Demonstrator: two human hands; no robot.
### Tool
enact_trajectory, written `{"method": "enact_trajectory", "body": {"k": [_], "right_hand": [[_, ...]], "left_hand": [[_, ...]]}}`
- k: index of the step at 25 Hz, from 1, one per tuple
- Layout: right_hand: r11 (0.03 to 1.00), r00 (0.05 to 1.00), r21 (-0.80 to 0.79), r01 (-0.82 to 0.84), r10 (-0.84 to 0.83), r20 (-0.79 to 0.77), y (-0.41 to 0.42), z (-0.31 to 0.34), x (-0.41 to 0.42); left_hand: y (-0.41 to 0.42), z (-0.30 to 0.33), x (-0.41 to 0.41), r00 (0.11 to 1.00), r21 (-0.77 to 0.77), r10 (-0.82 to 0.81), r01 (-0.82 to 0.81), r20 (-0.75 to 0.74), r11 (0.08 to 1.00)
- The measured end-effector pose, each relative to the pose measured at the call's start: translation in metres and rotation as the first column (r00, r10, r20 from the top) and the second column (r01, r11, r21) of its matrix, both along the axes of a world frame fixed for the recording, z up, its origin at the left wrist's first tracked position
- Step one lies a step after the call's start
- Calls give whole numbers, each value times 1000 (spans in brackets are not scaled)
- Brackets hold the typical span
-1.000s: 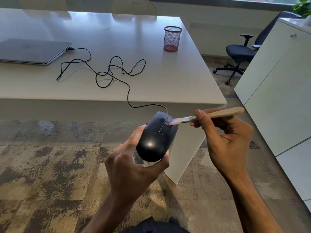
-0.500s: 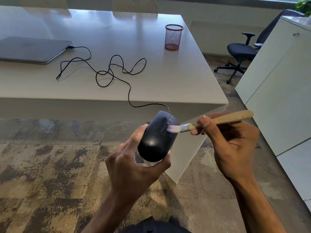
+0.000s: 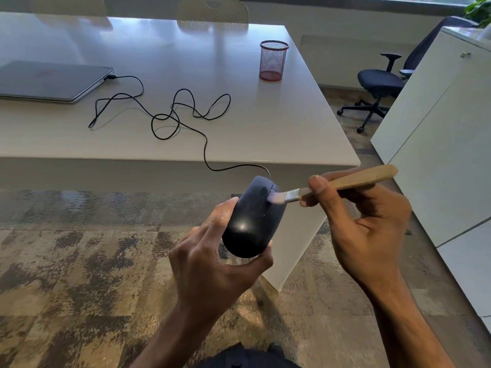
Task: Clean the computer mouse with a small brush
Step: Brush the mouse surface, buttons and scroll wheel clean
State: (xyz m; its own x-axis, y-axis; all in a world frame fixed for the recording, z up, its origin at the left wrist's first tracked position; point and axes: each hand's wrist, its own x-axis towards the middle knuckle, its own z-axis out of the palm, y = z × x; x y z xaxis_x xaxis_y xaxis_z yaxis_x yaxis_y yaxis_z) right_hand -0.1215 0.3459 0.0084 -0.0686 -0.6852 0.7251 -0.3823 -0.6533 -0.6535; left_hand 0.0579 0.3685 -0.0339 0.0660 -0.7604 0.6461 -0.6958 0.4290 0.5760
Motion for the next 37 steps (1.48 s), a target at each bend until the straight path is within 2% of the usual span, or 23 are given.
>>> {"method": "enact_trajectory", "body": {"k": [4,11,18,25,27,30,32,37], "right_hand": [[998,995,-11,-57,56,-86,6,8,1],[994,982,-31,103,-106,-155,-8,7,0],[998,997,-20,-52,51,-64,0,6,1],[988,984,14,151,-148,-103,-20,3,-9],[993,990,22,114,-111,-87,-19,4,-10],[999,997,9,-38,38,-68,-13,8,-9],[998,995,3,-59,60,-78,-11,10,-7],[994,992,43,104,-101,-75,-25,6,-10]], "left_hand": [[-1,-5,1,999,-9,7,-7,39,1000],[0,-9,3,997,-38,-14,17,72,999],[1,-9,3,997,-30,-14,16,77,999],[3,-10,2,996,-69,-22,28,90,997],[3,-11,2,995,-62,-22,28,94,998],[4,-12,4,993,-57,-11,18,115,998],[4,-12,3,993,-65,-8,15,119,998],[4,-13,2,993,-80,-2,12,115,997]]}}
